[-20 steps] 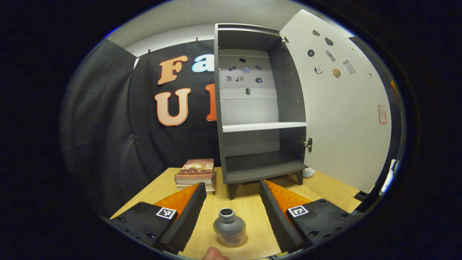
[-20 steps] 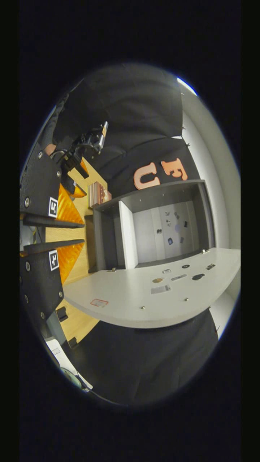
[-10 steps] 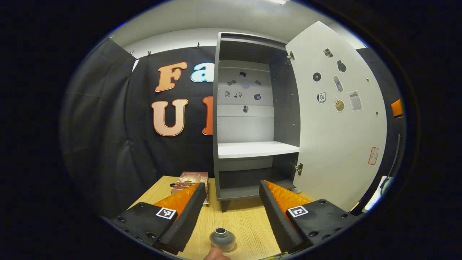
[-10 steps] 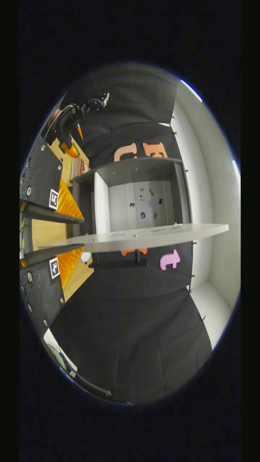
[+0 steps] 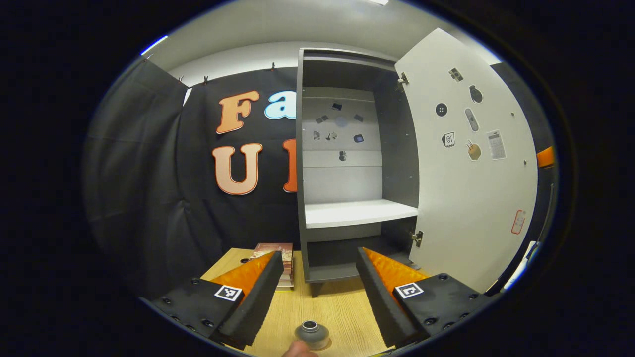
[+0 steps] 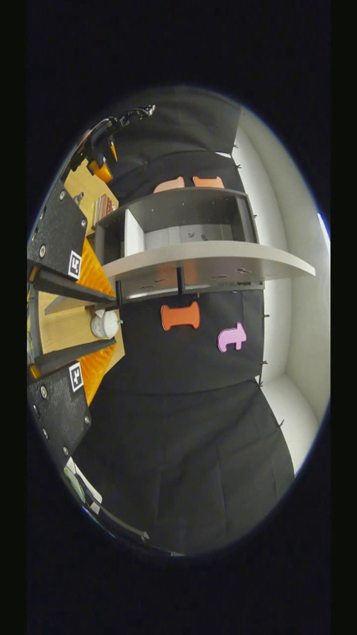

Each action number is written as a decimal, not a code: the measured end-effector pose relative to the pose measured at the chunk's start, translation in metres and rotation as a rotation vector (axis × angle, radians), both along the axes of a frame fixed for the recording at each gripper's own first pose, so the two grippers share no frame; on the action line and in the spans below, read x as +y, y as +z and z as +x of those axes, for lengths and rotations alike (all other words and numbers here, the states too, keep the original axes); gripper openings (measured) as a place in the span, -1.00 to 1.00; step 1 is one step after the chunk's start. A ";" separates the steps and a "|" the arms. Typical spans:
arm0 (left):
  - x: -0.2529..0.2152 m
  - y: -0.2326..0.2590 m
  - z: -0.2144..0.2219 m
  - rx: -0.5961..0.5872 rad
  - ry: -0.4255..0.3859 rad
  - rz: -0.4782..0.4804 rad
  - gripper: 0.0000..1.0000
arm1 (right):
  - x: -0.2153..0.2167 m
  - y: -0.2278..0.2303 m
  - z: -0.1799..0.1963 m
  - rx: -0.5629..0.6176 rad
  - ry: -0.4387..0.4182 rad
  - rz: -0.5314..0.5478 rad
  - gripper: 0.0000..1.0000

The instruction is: Open the cabinet door with the right hand, grasp the bottle in the cabinet with the left hand and place it on the coaster, then close the cabinet door with the right hand.

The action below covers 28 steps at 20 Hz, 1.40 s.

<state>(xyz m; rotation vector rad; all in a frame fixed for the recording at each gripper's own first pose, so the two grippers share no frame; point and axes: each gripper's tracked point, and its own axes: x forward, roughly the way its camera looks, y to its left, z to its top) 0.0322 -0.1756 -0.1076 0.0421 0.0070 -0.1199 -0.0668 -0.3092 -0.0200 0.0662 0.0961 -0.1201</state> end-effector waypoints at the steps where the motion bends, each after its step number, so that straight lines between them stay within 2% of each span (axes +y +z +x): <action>1: 0.002 0.001 0.000 0.001 0.004 0.000 0.92 | 0.000 -0.001 0.003 0.002 0.010 0.004 -0.05; 8: 0.018 0.000 0.005 0.013 0.036 0.013 0.92 | 0.008 -0.003 0.019 -0.003 0.045 -0.011 0.20; 15: 0.033 -0.005 0.010 0.022 0.055 0.005 0.92 | 0.033 -0.001 0.017 -0.009 0.075 -0.013 0.19; 20: 0.045 0.000 0.011 0.017 0.068 0.009 0.92 | 0.087 -0.004 0.025 -0.005 0.188 -0.002 0.19; 24: 0.062 -0.005 0.013 0.028 0.099 0.006 0.92 | 0.136 -0.007 0.040 -0.003 0.300 0.014 0.19; 28: 0.084 -0.010 0.016 0.039 0.140 0.004 0.92 | 0.167 -0.007 0.054 -0.005 0.374 0.016 0.24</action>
